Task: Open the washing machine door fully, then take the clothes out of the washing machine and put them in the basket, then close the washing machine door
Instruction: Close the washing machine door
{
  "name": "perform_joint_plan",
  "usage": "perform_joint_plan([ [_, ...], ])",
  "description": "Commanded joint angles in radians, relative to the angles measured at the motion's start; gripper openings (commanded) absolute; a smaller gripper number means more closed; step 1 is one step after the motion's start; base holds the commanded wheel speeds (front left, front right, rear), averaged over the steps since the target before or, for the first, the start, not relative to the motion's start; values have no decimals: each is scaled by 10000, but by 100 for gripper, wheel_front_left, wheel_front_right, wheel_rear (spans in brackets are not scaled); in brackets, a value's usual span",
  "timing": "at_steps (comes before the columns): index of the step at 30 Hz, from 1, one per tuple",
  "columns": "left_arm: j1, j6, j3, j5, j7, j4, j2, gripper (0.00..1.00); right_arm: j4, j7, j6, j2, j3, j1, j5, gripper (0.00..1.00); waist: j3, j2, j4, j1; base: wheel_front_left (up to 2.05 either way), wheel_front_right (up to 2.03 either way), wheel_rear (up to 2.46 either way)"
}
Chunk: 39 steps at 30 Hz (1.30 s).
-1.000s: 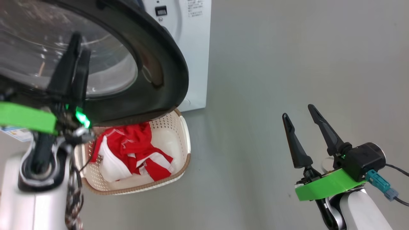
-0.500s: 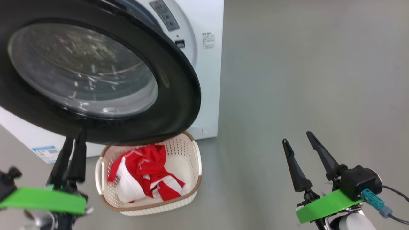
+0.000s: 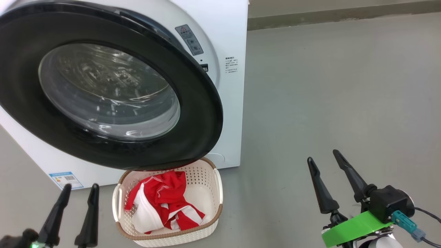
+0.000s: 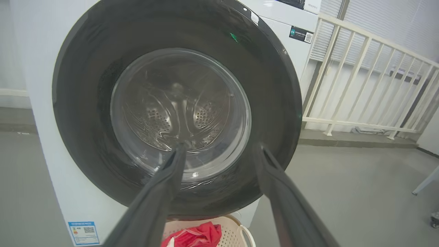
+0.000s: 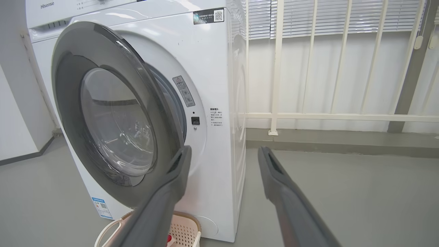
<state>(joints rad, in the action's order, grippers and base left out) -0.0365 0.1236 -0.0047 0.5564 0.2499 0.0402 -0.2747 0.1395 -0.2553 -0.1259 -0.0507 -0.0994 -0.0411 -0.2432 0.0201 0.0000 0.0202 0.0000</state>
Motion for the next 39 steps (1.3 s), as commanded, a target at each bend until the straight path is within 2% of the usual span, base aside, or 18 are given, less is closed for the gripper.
perform_joint_plan([
  [1, 58, -7, 593, -559, 113, -280, -79, 100, -301, -65, -48, -2, -118, -97, 28, 100, 34, 0, 6, 0, 0, 0, 0],
  [6, -378, 19, 1209, -1685, 116, -300, 524, 100, -276, -65, -48, -2, 2, -47, 66, 100, 131, 0, -9, 0, 0, 0, 0],
  [15, -968, 65, 1584, -2920, 117, -113, 1031, 100, -149, -65, -48, -2, 29, 29, 84, 100, 243, 0, -10, 0, 0, 0, 0],
  [33, -1086, 70, 1560, -2871, 118, -193, 1187, 100, -50, -65, -48, 2, -8, 30, -37, 100, 212, 0, -90, 0, 0, 0, 0],
  [34, -1078, 70, 1547, -2859, 118, -205, 1200, 100, -40, -65, -48, 2, -21, 12, -26, 93, 200, 0, -107, 0, 0, 0, 0],
  [35, -1069, 70, 1529, -2855, 118, -214, 1206, 100, -18, -65, -48, 2, -39, -17, -2, 56, 186, 0, -129, 0, 0, 0, 0],
  [37, -1028, 70, 1462, -2865, 118, -229, 1211, 100, 66, -65, -48, 3, -97, -131, 28, 26, 138, 0, -218, 0, 0, 0, 0],
  [38, -1006, 70, 1431, -2874, 118, -233, 1211, 100, 126, -65, -48, 3, -189, -216, 30, 5, 113, 0, -262, 0, 0, 0, 0],
  [39, -980, 70, 1405, -2888, 118, -246, 1214, 100, 186, -65, -48, 3, -315, -320, 36, 0, 84, 0, -308, 0, 0, 0, 0],
])
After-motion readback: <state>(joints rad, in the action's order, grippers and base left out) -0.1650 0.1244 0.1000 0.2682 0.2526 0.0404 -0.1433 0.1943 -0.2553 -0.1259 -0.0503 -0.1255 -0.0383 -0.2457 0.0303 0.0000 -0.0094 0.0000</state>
